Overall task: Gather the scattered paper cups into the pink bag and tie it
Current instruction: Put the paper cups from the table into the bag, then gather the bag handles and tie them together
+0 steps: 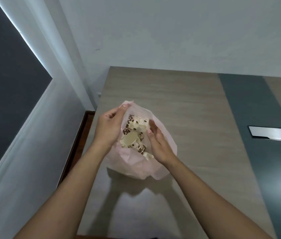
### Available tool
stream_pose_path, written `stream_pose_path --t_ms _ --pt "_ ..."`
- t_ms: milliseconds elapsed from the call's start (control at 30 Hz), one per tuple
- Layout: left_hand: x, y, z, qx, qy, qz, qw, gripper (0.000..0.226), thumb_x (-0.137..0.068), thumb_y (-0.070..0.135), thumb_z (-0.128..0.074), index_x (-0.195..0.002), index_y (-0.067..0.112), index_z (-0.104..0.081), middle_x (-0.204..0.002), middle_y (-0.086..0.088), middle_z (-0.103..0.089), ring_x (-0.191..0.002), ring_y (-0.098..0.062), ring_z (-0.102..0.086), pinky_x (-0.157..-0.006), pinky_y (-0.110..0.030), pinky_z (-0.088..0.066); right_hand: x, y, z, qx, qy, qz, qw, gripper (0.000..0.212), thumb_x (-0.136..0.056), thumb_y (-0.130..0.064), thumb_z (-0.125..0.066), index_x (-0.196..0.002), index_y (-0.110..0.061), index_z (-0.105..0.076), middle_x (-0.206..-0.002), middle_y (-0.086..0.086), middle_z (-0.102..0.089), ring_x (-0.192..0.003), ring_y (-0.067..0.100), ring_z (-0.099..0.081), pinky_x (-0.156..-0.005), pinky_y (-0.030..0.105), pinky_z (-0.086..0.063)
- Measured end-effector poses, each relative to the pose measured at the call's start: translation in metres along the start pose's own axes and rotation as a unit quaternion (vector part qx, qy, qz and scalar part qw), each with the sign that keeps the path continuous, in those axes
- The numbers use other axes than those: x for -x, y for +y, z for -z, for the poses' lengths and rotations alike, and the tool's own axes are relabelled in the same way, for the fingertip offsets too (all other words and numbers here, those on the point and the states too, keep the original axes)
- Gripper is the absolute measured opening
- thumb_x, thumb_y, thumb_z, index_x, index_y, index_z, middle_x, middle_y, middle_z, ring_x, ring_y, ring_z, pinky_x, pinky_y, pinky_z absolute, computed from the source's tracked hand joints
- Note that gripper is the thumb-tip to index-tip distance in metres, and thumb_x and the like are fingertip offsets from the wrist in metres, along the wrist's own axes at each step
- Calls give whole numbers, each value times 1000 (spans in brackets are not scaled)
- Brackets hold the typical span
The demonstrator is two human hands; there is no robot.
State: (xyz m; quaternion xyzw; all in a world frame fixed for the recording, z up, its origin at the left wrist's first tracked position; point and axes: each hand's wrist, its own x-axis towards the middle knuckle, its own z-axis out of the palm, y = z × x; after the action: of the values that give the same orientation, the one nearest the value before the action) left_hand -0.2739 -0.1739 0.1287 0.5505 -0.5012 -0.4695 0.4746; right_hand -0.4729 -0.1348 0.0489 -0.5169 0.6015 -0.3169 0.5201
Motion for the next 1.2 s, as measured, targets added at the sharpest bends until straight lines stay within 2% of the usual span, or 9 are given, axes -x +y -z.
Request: stream_pose_path --t_ms 133,267,367,467,600,800,900,1000,1200 --pt "-7 30 14 101 8 -13 995 35 -105 62 -68 -129 42 -85 -136 14 -80 -135 -8 -70 -118 -45 -55 -13 -6 33 104 5 -102 989 78 -102 -86 -27 -168 -45 -40 -175 -16 -41 -165 17 -35 -135 32 -20" --pt "-17 37 41 11 109 -15 994 27 -107 54 -68 -118 39 -89 -109 18 -82 -102 0 -74 -96 -30 -61 -26 -17 69 325 -43 -130 936 61 -115 -52 -46 -170 -26 -38 -177 2 -40 -158 26 -45 -126 33 -33" --pt "-25 27 70 -148 140 -38 978 28 -108 43 -71 -120 26 -90 -101 21 -82 -83 4 -75 -81 -21 -62 -24 -27 92 484 -101 -189 848 65 -113 -49 -51 -171 -22 -37 -174 8 -45 -153 29 -50 -120 34 -40" --pt "-35 14 88 -273 95 -22 957 23 -109 31 -73 -110 17 -91 -56 22 -72 -46 -4 -67 -58 -20 -61 -17 -38 108 577 -109 -153 795 63 -108 -48 -60 -164 -22 -48 -167 7 -54 -147 30 -57 -114 32 -45" --pt "-46 2 98 -352 49 78 932 32 -111 33 -68 -91 16 -85 -51 -1 -74 -48 -21 -77 -74 -40 -72 -11 -46 118 628 -136 -119 757 52 -112 -41 -59 -159 -19 -55 -168 6 -51 -150 28 -54 -119 33 -42" --pt "-50 2 94 -135 30 231 963 26 -118 4 -40 -131 2 -62 -60 -19 -76 -38 -28 -72 -42 -35 -63 6 -44 114 511 -135 -103 843 78 -112 -70 -21 -147 -21 -70 -155 3 -66 -143 28 -59 -118 37 -42" --pt "-46 -3 101 -76 2 254 964 38 -113 -1 -31 -138 -4 -59 -95 -28 -81 -54 -22 -81 -38 -21 -54 14 -37 113 482 -152 -128 854 101 -96 -94 -12 -150 -29 -68 -155 -4 -67 -145 24 -58 -118 39 -41" --pt "-44 -9 106 -66 -1 270 961 42 -112 0 -33 -139 -4 -64 -122 -21 -83 -74 -20 -86 -42 -16 -52 19 -28 114 471 -137 -85 868 100 -79 -110 -25 -117 -34 -78 -118 -16 -78 -113 13 -69 -96 33 -50" --pt "-44 -34 114 -51 18 223 973 35 -110 15 -45 -122 -1 -74 -114 -13 -86 -86 -16 -87 -47 -16 -54 12 -13 122 520 -105 40 847 39 -106 -53 -65 -90 -19 -76 -76 -16 -71 -73 7 -61 -68 33 -44"
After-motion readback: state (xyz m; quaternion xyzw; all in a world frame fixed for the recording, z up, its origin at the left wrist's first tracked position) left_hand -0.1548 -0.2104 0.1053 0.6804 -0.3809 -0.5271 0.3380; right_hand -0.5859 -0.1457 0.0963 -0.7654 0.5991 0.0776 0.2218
